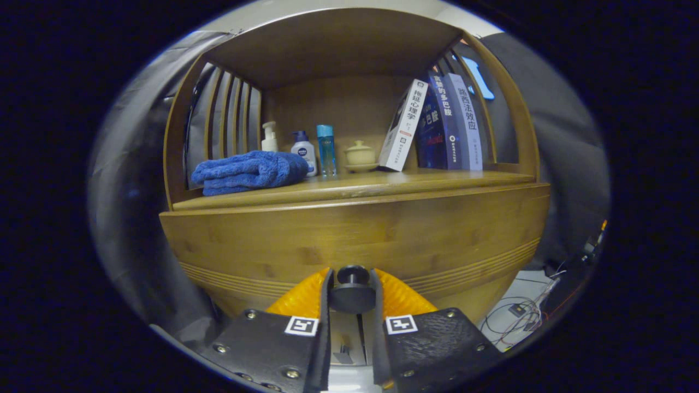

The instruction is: Pull open the drawer, take out the items inside it, and place them on the countertop above the cabinet.

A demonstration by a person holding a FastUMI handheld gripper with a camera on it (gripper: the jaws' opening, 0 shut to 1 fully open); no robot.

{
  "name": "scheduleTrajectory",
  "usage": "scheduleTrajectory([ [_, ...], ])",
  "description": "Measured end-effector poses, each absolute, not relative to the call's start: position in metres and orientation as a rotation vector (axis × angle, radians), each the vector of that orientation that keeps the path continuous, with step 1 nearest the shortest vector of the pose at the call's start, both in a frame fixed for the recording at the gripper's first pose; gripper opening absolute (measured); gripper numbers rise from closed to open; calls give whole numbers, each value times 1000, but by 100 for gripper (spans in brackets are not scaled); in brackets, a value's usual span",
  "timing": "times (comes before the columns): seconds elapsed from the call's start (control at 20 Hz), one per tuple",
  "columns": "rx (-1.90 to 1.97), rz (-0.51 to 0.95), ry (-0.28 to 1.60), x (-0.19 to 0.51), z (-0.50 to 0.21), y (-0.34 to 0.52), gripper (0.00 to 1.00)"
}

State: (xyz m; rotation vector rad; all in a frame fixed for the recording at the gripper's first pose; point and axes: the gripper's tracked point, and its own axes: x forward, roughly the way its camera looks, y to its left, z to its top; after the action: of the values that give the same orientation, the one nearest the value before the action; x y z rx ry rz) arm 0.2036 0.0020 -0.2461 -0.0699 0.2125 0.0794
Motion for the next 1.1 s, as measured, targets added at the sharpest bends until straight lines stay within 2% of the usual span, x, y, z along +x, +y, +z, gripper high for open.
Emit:
scheduleTrajectory([
  [0.8, -139, 105, 237, 54, -249, -10, 31],
  [1.1, -152, 111, 260, 31, -252, -11, 30],
])
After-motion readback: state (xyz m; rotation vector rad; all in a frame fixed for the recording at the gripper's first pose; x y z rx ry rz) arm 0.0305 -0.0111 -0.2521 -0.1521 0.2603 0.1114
